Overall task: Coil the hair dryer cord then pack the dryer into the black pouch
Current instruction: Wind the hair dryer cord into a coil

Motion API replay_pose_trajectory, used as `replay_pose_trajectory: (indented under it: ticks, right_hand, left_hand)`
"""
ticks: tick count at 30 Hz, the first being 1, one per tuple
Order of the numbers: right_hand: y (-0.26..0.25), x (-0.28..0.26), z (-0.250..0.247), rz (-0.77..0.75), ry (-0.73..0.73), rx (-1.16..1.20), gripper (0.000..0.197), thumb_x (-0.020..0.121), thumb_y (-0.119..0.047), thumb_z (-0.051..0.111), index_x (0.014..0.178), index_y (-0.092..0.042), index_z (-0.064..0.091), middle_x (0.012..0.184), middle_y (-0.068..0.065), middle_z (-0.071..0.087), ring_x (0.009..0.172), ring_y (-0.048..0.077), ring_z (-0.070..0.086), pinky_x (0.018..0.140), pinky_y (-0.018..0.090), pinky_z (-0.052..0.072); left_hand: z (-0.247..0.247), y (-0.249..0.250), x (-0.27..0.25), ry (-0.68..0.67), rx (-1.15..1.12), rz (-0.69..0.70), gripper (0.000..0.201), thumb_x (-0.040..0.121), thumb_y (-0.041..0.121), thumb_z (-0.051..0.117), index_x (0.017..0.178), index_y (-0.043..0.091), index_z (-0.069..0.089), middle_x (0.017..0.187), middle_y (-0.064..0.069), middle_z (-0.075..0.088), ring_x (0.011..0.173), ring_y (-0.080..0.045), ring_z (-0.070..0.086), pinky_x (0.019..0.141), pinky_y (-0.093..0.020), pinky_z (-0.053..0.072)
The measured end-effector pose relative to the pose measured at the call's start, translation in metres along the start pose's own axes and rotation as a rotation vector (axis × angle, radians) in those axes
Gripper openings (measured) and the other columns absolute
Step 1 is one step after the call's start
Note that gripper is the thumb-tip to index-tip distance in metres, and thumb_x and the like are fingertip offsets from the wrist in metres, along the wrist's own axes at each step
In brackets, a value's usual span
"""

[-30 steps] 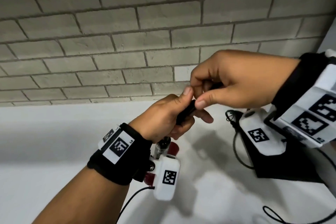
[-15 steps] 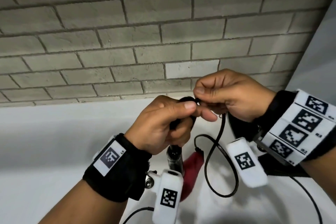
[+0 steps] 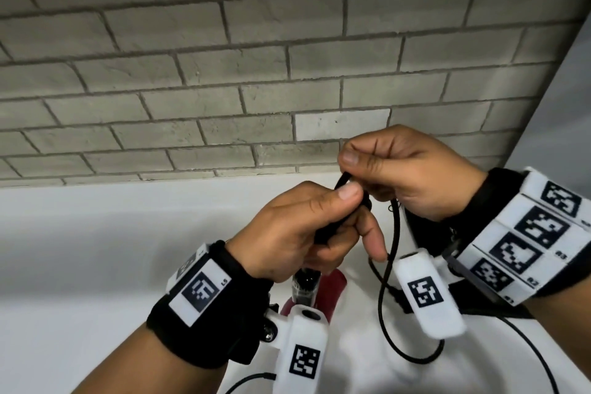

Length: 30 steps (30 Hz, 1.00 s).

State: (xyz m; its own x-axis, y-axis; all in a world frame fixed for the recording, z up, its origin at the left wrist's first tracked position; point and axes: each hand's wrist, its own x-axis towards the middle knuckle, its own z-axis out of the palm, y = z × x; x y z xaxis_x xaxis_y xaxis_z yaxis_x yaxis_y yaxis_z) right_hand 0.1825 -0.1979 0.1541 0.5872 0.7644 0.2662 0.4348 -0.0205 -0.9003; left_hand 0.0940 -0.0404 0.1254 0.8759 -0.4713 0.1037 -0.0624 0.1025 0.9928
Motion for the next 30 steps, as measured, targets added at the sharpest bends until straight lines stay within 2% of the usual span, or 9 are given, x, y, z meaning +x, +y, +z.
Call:
replay_pose_trajectory:
  ticks: [3,6,9,11,13,14,17,25,30]
  right_hand:
    - [0.007,-0.002,0.004,0.030,0.040,0.049,0.041,0.087,-0.027,0.056,0.061,0.003,0.046,0.052,0.004,0.028,0.047,0.011,0.024,0.045,0.022,0.023]
    - [0.011,-0.004,0.005,0.017,0.061,0.129,0.039,0.088,-0.023,0.056,0.060,0.002,0.047,0.045,0.010,0.032,0.042,0.011,0.027,0.042,0.024,0.023]
    - [0.023,-0.009,0.011,0.045,0.093,0.134,0.028,0.083,-0.030,0.063,0.070,-0.006,0.060,0.046,0.013,0.037,0.037,0.009,0.028,0.040,0.019,0.023]
    - [0.036,-0.015,0.019,0.139,0.081,0.059,0.024,0.085,-0.030,0.060,0.082,-0.007,0.068,0.049,0.018,0.034,0.037,0.009,0.026,0.041,0.022,0.024]
    - [0.046,-0.021,0.030,0.233,-0.006,-0.064,0.023,0.093,-0.033,0.052,0.089,-0.018,0.070,0.047,0.001,0.041,0.039,0.009,0.032,0.045,0.027,0.030]
    - [0.047,-0.022,0.037,0.237,-0.045,-0.182,0.021,0.096,-0.033,0.050,0.095,-0.022,0.067,0.050,-0.010,0.047,0.042,0.005,0.040,0.049,0.027,0.036]
    - [0.042,-0.023,0.052,0.196,-0.107,-0.455,0.016,0.097,-0.034,0.048,0.111,-0.026,0.045,0.070,-0.005,0.064,0.055,0.004,0.056,0.059,0.024,0.047]
    - [0.018,-0.052,0.050,0.136,-0.331,-0.773,0.024,0.091,-0.039,0.055,0.076,-0.031,0.038,0.065,-0.010,0.051,0.061,0.010,0.051,0.060,0.027,0.046]
    - [-0.021,-0.052,0.036,0.028,-0.222,-0.696,0.042,0.079,-0.056,0.062,0.068,-0.021,0.041,0.053,-0.005,0.050,0.053,0.016,0.045,0.052,0.031,0.043]
  left_hand:
    - [0.004,-0.003,-0.001,0.068,-0.004,0.039,0.056,0.092,0.038,0.047,0.087,-0.014,0.067,0.042,0.005,0.032,0.037,-0.013,0.023,0.044,-0.036,0.017]
    - [0.005,-0.007,-0.002,0.125,-0.045,0.084,0.055,0.092,0.037,0.048,0.092,-0.013,0.068,0.041,0.006,0.032,0.036,-0.012,0.024,0.045,-0.030,0.021]
    - [0.000,-0.001,-0.008,0.126,-0.149,0.173,0.063,0.091,0.048,0.052,0.104,-0.011,0.067,0.039,0.010,0.031,0.035,-0.013,0.020,0.043,-0.038,0.015]
    - [-0.009,0.008,-0.010,0.121,-0.211,0.228,0.069,0.090,0.056,0.045,0.114,-0.005,0.066,0.038,0.008,0.026,0.033,-0.013,0.023,0.045,-0.041,0.017]
    - [-0.015,0.019,-0.010,0.135,-0.244,0.266,0.071,0.090,0.057,0.036,0.120,0.000,0.064,0.037,0.007,0.029,0.033,-0.009,0.028,0.049,-0.039,0.023]
    - [-0.017,0.023,-0.010,0.153,-0.256,0.279,0.071,0.089,0.057,0.035,0.121,0.000,0.063,0.036,0.008,0.032,0.032,-0.008,0.029,0.050,-0.038,0.024]
    - [-0.019,0.030,-0.005,0.227,-0.291,0.313,0.066,0.091,0.052,0.034,0.122,0.001,0.063,0.035,0.008,0.035,0.030,-0.009,0.029,0.048,-0.033,0.030]
    - [-0.060,0.036,-0.009,0.695,-0.508,0.437,0.046,0.100,0.044,0.036,0.112,0.007,0.060,0.042,0.007,0.028,0.036,-0.010,0.024,0.051,-0.025,0.035]
    - [-0.047,0.009,0.003,0.892,0.176,0.316,0.054,0.100,0.051,0.036,0.113,0.008,0.065,0.052,-0.002,0.058,0.050,-0.014,0.052,0.068,-0.029,0.049]
